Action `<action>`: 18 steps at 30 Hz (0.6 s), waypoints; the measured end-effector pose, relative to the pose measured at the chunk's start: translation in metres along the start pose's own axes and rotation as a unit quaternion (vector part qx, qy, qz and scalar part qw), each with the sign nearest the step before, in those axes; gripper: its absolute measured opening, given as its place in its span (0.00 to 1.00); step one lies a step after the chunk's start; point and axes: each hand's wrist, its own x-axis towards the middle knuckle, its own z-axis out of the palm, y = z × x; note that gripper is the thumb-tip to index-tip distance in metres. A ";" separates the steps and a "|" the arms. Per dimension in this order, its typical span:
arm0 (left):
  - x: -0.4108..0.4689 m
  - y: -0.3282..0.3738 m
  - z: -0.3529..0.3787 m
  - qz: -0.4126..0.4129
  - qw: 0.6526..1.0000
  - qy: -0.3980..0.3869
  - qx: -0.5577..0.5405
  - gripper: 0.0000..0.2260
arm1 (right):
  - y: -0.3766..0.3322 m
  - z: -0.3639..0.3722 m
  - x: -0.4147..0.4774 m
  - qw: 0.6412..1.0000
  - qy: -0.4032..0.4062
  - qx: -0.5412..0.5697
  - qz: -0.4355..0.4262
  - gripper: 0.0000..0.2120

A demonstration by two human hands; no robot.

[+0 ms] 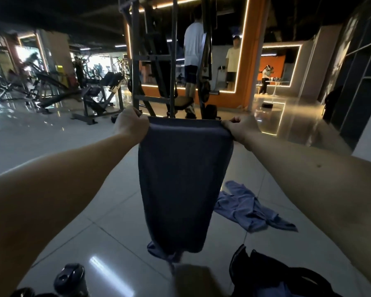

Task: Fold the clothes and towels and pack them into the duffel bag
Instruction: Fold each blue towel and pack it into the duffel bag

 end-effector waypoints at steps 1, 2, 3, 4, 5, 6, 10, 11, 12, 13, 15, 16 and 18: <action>0.002 0.006 -0.008 0.006 1.000 0.000 0.012 0.09 | -0.009 -0.006 0.000 1.000 -0.001 -0.003 -0.007 0.10; 0.003 0.011 -0.014 0.010 1.000 -0.002 0.021 0.10 | -0.016 -0.011 0.001 1.000 -0.007 -0.005 -0.013 0.09; 0.004 0.015 -0.019 0.013 1.000 -0.008 0.027 0.10 | -0.023 -0.016 0.001 1.000 -0.014 -0.007 -0.019 0.08; 0.004 0.020 -0.023 0.015 0.999 -0.017 0.028 0.09 | -0.027 -0.020 0.002 1.000 -0.021 -0.008 -0.020 0.07; 0.005 0.023 -0.026 0.015 0.999 -0.028 0.027 0.09 | -0.030 -0.023 0.003 0.999 -0.026 -0.011 -0.019 0.07; 0.005 0.023 -0.026 0.014 0.999 -0.039 0.029 0.10 | -0.030 -0.023 0.005 0.999 -0.028 -0.014 -0.016 0.07; 0.009 0.005 -0.015 -0.006 0.998 -0.056 0.034 0.09 | -0.018 -0.011 0.012 0.999 -0.041 -0.006 0.018 0.04; 0.011 -0.004 -0.008 -0.011 0.998 -0.061 0.033 0.08 | -0.010 -0.003 0.015 0.999 -0.045 -0.004 0.030 0.04; 0.012 -0.013 0.000 -0.017 0.997 -0.067 0.030 0.07 | 0.000 0.004 0.018 0.998 -0.046 -0.006 0.042 0.04; 0.014 -0.022 0.010 -0.026 0.997 -0.076 0.022 0.05 | 0.010 0.011 0.022 0.998 -0.044 -0.007 0.050 0.04; 0.017 -0.039 0.026 -0.054 0.994 -0.090 -0.001 0.03 | 0.026 0.027 0.030 0.998 -0.036 -0.004 0.060 0.03; 0.019 -0.046 0.033 -0.068 0.993 -0.093 -0.011 0.04 | 0.033 0.034 0.035 0.998 -0.031 0.000 0.061 0.03; 0.024 -0.056 0.042 -0.086 0.992 -0.090 -0.022 0.06 | 0.041 0.045 0.043 0.998 -0.019 0.003 0.052 0.03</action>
